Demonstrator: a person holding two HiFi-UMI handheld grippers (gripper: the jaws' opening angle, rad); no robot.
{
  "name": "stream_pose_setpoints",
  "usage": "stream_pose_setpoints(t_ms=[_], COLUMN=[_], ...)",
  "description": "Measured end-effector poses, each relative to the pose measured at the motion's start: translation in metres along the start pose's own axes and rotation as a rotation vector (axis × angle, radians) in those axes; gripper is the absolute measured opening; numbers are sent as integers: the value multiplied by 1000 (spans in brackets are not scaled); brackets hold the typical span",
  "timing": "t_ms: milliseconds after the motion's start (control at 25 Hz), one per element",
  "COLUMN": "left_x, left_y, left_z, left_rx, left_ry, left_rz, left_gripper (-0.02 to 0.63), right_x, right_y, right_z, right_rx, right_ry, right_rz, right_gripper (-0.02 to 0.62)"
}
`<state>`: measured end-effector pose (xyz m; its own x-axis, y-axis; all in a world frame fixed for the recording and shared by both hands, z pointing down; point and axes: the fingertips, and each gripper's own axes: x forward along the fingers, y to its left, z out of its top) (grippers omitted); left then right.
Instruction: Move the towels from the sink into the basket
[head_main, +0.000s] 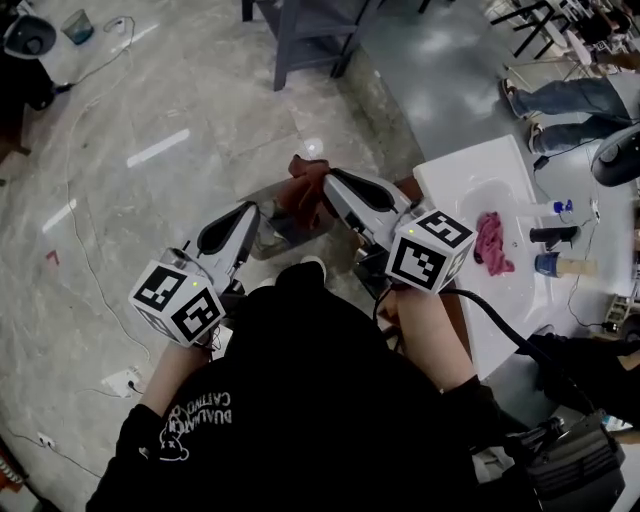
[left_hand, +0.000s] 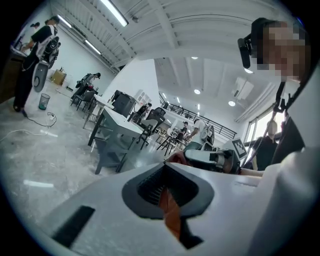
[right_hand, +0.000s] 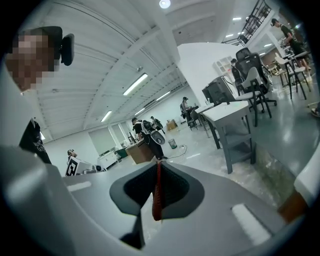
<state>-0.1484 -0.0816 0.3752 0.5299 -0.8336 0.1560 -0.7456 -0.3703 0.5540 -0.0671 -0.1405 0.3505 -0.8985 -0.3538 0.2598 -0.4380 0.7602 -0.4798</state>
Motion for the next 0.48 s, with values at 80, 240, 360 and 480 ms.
stream_pose_setpoints(t_ms=[80,240,360,480], left_x=[10,26,38,57], left_y=[8,38,62,84], left_z=[-10,-21,-29,-45], left_rx=[-19,-59,-94,-122], left_ry=[11,34,55,83], left_rz=[14,54,77,94], left_gripper=[5,5,5,5], right_x=[6,32,55,74], right_y=[-14,-42,-64,-93], right_z=[-9,-25,-38,-55], right_rx=[23,79,113,143], right_ry=[17,56,97,143], right_rz=[3,7,6,2], right_gripper=[31,31,32,31])
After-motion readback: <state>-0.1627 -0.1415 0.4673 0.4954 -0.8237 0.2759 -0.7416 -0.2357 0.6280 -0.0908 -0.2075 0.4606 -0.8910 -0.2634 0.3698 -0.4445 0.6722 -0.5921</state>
